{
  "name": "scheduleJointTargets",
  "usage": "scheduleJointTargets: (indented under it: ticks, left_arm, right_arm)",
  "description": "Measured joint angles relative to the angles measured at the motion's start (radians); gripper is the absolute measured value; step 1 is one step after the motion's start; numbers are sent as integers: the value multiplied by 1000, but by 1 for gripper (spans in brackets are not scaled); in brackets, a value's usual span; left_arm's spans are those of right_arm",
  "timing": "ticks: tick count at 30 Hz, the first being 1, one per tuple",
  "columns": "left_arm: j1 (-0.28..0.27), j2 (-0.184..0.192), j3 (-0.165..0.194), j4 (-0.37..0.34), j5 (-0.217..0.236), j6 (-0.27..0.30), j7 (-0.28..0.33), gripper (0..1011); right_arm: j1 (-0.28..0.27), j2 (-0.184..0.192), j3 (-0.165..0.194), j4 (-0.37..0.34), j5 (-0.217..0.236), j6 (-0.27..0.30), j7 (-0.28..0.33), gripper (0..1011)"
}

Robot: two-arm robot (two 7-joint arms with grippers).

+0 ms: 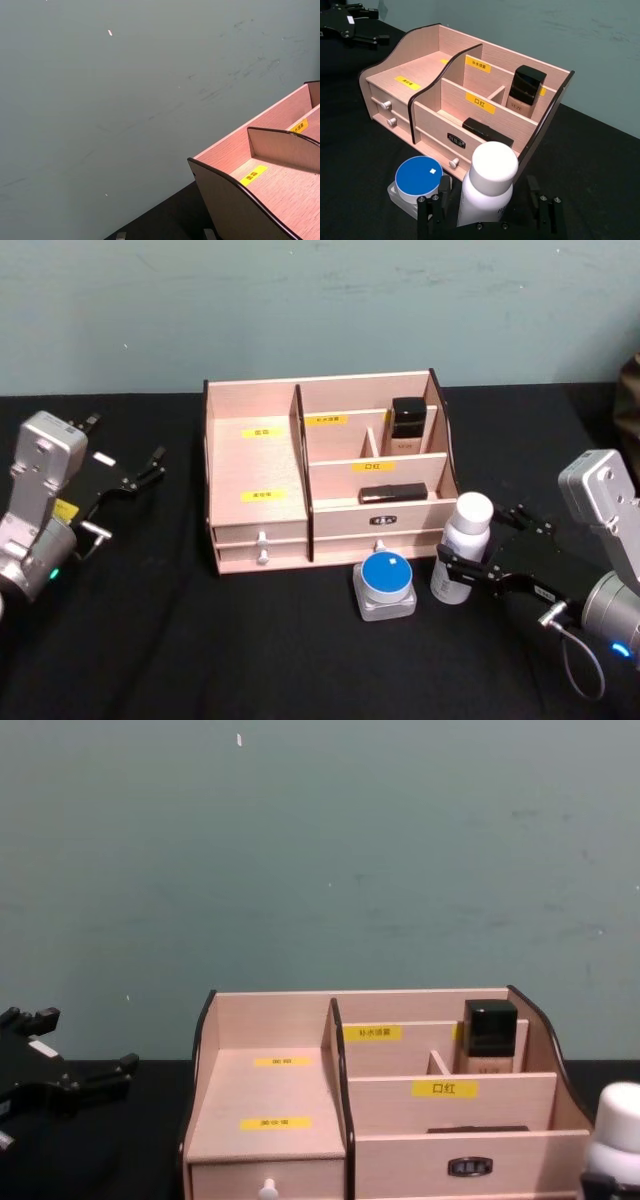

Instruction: Pick up the facial cleanser and watermelon frost from the table and place them into the tiered storage box.

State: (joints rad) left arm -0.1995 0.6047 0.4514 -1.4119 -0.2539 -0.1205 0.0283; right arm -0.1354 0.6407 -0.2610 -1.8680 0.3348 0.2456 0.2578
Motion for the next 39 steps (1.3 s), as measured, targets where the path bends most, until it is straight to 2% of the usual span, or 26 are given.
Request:
scheduleJointTargets:
  ticks: [8, 12, 15, 30, 39]
  left_arm:
    - [0, 0, 0, 0, 0, 0, 0, 1001]
    - [0, 0, 0, 0, 0, 0, 0, 1001]
    - [0, 0, 0, 0, 0, 0, 0, 1001]
    - [0, 0, 0, 0, 0, 0, 0, 1001]
    - [0, 0, 0, 0, 0, 0, 0, 1001]
  right_arm:
    - [-1, 1, 1, -1, 1, -2, -1, 786]
    - [-1, 1, 1, -1, 1, -3, -1, 627]
    - [-1, 1, 1, -2, 2, -3, -1, 590]
    - [-2, 2, 1, -2, 3, -4, -2, 590]
    - [-11, -13, 27, -10, -7, -10, 25, 589]
